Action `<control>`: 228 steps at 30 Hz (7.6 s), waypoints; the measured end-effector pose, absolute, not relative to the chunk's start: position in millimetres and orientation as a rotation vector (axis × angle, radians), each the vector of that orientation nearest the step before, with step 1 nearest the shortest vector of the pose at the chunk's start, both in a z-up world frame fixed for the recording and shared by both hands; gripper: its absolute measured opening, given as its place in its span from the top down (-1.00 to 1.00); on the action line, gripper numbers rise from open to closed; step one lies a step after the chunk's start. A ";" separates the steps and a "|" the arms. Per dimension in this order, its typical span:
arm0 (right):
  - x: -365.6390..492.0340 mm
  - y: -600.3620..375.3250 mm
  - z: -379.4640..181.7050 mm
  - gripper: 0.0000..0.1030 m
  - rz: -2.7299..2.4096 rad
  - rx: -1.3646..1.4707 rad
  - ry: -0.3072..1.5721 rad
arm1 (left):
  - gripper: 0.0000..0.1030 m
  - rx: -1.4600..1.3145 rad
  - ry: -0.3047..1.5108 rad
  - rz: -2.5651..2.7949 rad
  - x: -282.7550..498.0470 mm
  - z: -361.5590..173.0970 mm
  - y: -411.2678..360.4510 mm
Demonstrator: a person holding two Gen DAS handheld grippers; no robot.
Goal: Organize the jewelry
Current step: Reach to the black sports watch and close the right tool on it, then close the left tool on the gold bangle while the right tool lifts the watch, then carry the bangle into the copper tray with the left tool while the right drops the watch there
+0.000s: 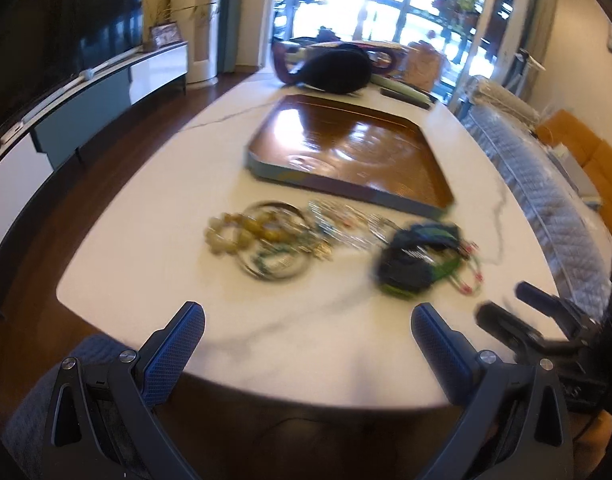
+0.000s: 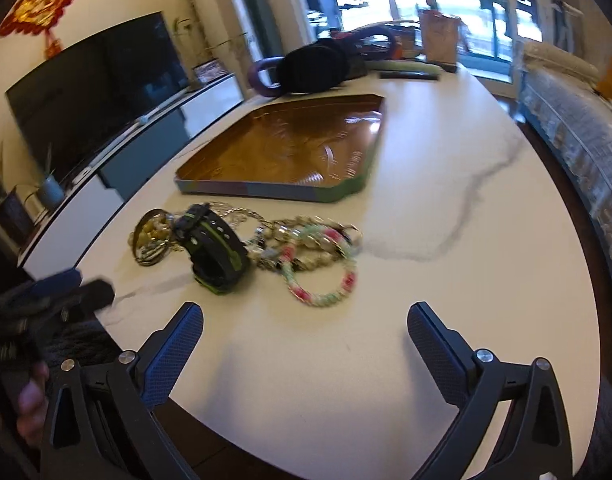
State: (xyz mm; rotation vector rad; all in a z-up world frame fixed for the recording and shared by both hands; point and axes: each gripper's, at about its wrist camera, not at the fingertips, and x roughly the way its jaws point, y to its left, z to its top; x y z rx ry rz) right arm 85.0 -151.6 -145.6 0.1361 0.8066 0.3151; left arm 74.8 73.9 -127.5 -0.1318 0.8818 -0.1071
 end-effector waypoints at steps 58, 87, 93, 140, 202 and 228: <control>113.9 -117.9 -151.3 0.13 0.604 0.048 0.766 | -0.36 0.031 0.922 -0.102 165.3 -170.1 70.3; 98.7 -122.0 -130.3 0.57 0.611 0.051 0.689 | 0.40 -0.012 0.851 -0.244 122.3 -151.9 63.9; 98.3 -119.6 -132.4 0.57 0.604 0.029 0.695 | 0.40 -0.042 0.915 -0.240 125.9 -165.6 64.5; 79.1 -137.5 -109.9 0.62 0.493 -0.024 0.618 | -0.20 0.023 0.801 -0.250 108.1 -137.0 41.5; 252.1 -121.3 -142.7 0.65 0.360 -0.031 0.727 | -0.20 0.013 0.893 -0.168 299.5 -168.6 35.6; 205.7 -153.5 -122.9 0.07 0.305 0.060 0.657 | -0.64 -0.016 0.829 -0.217 216.7 -135.4 54.1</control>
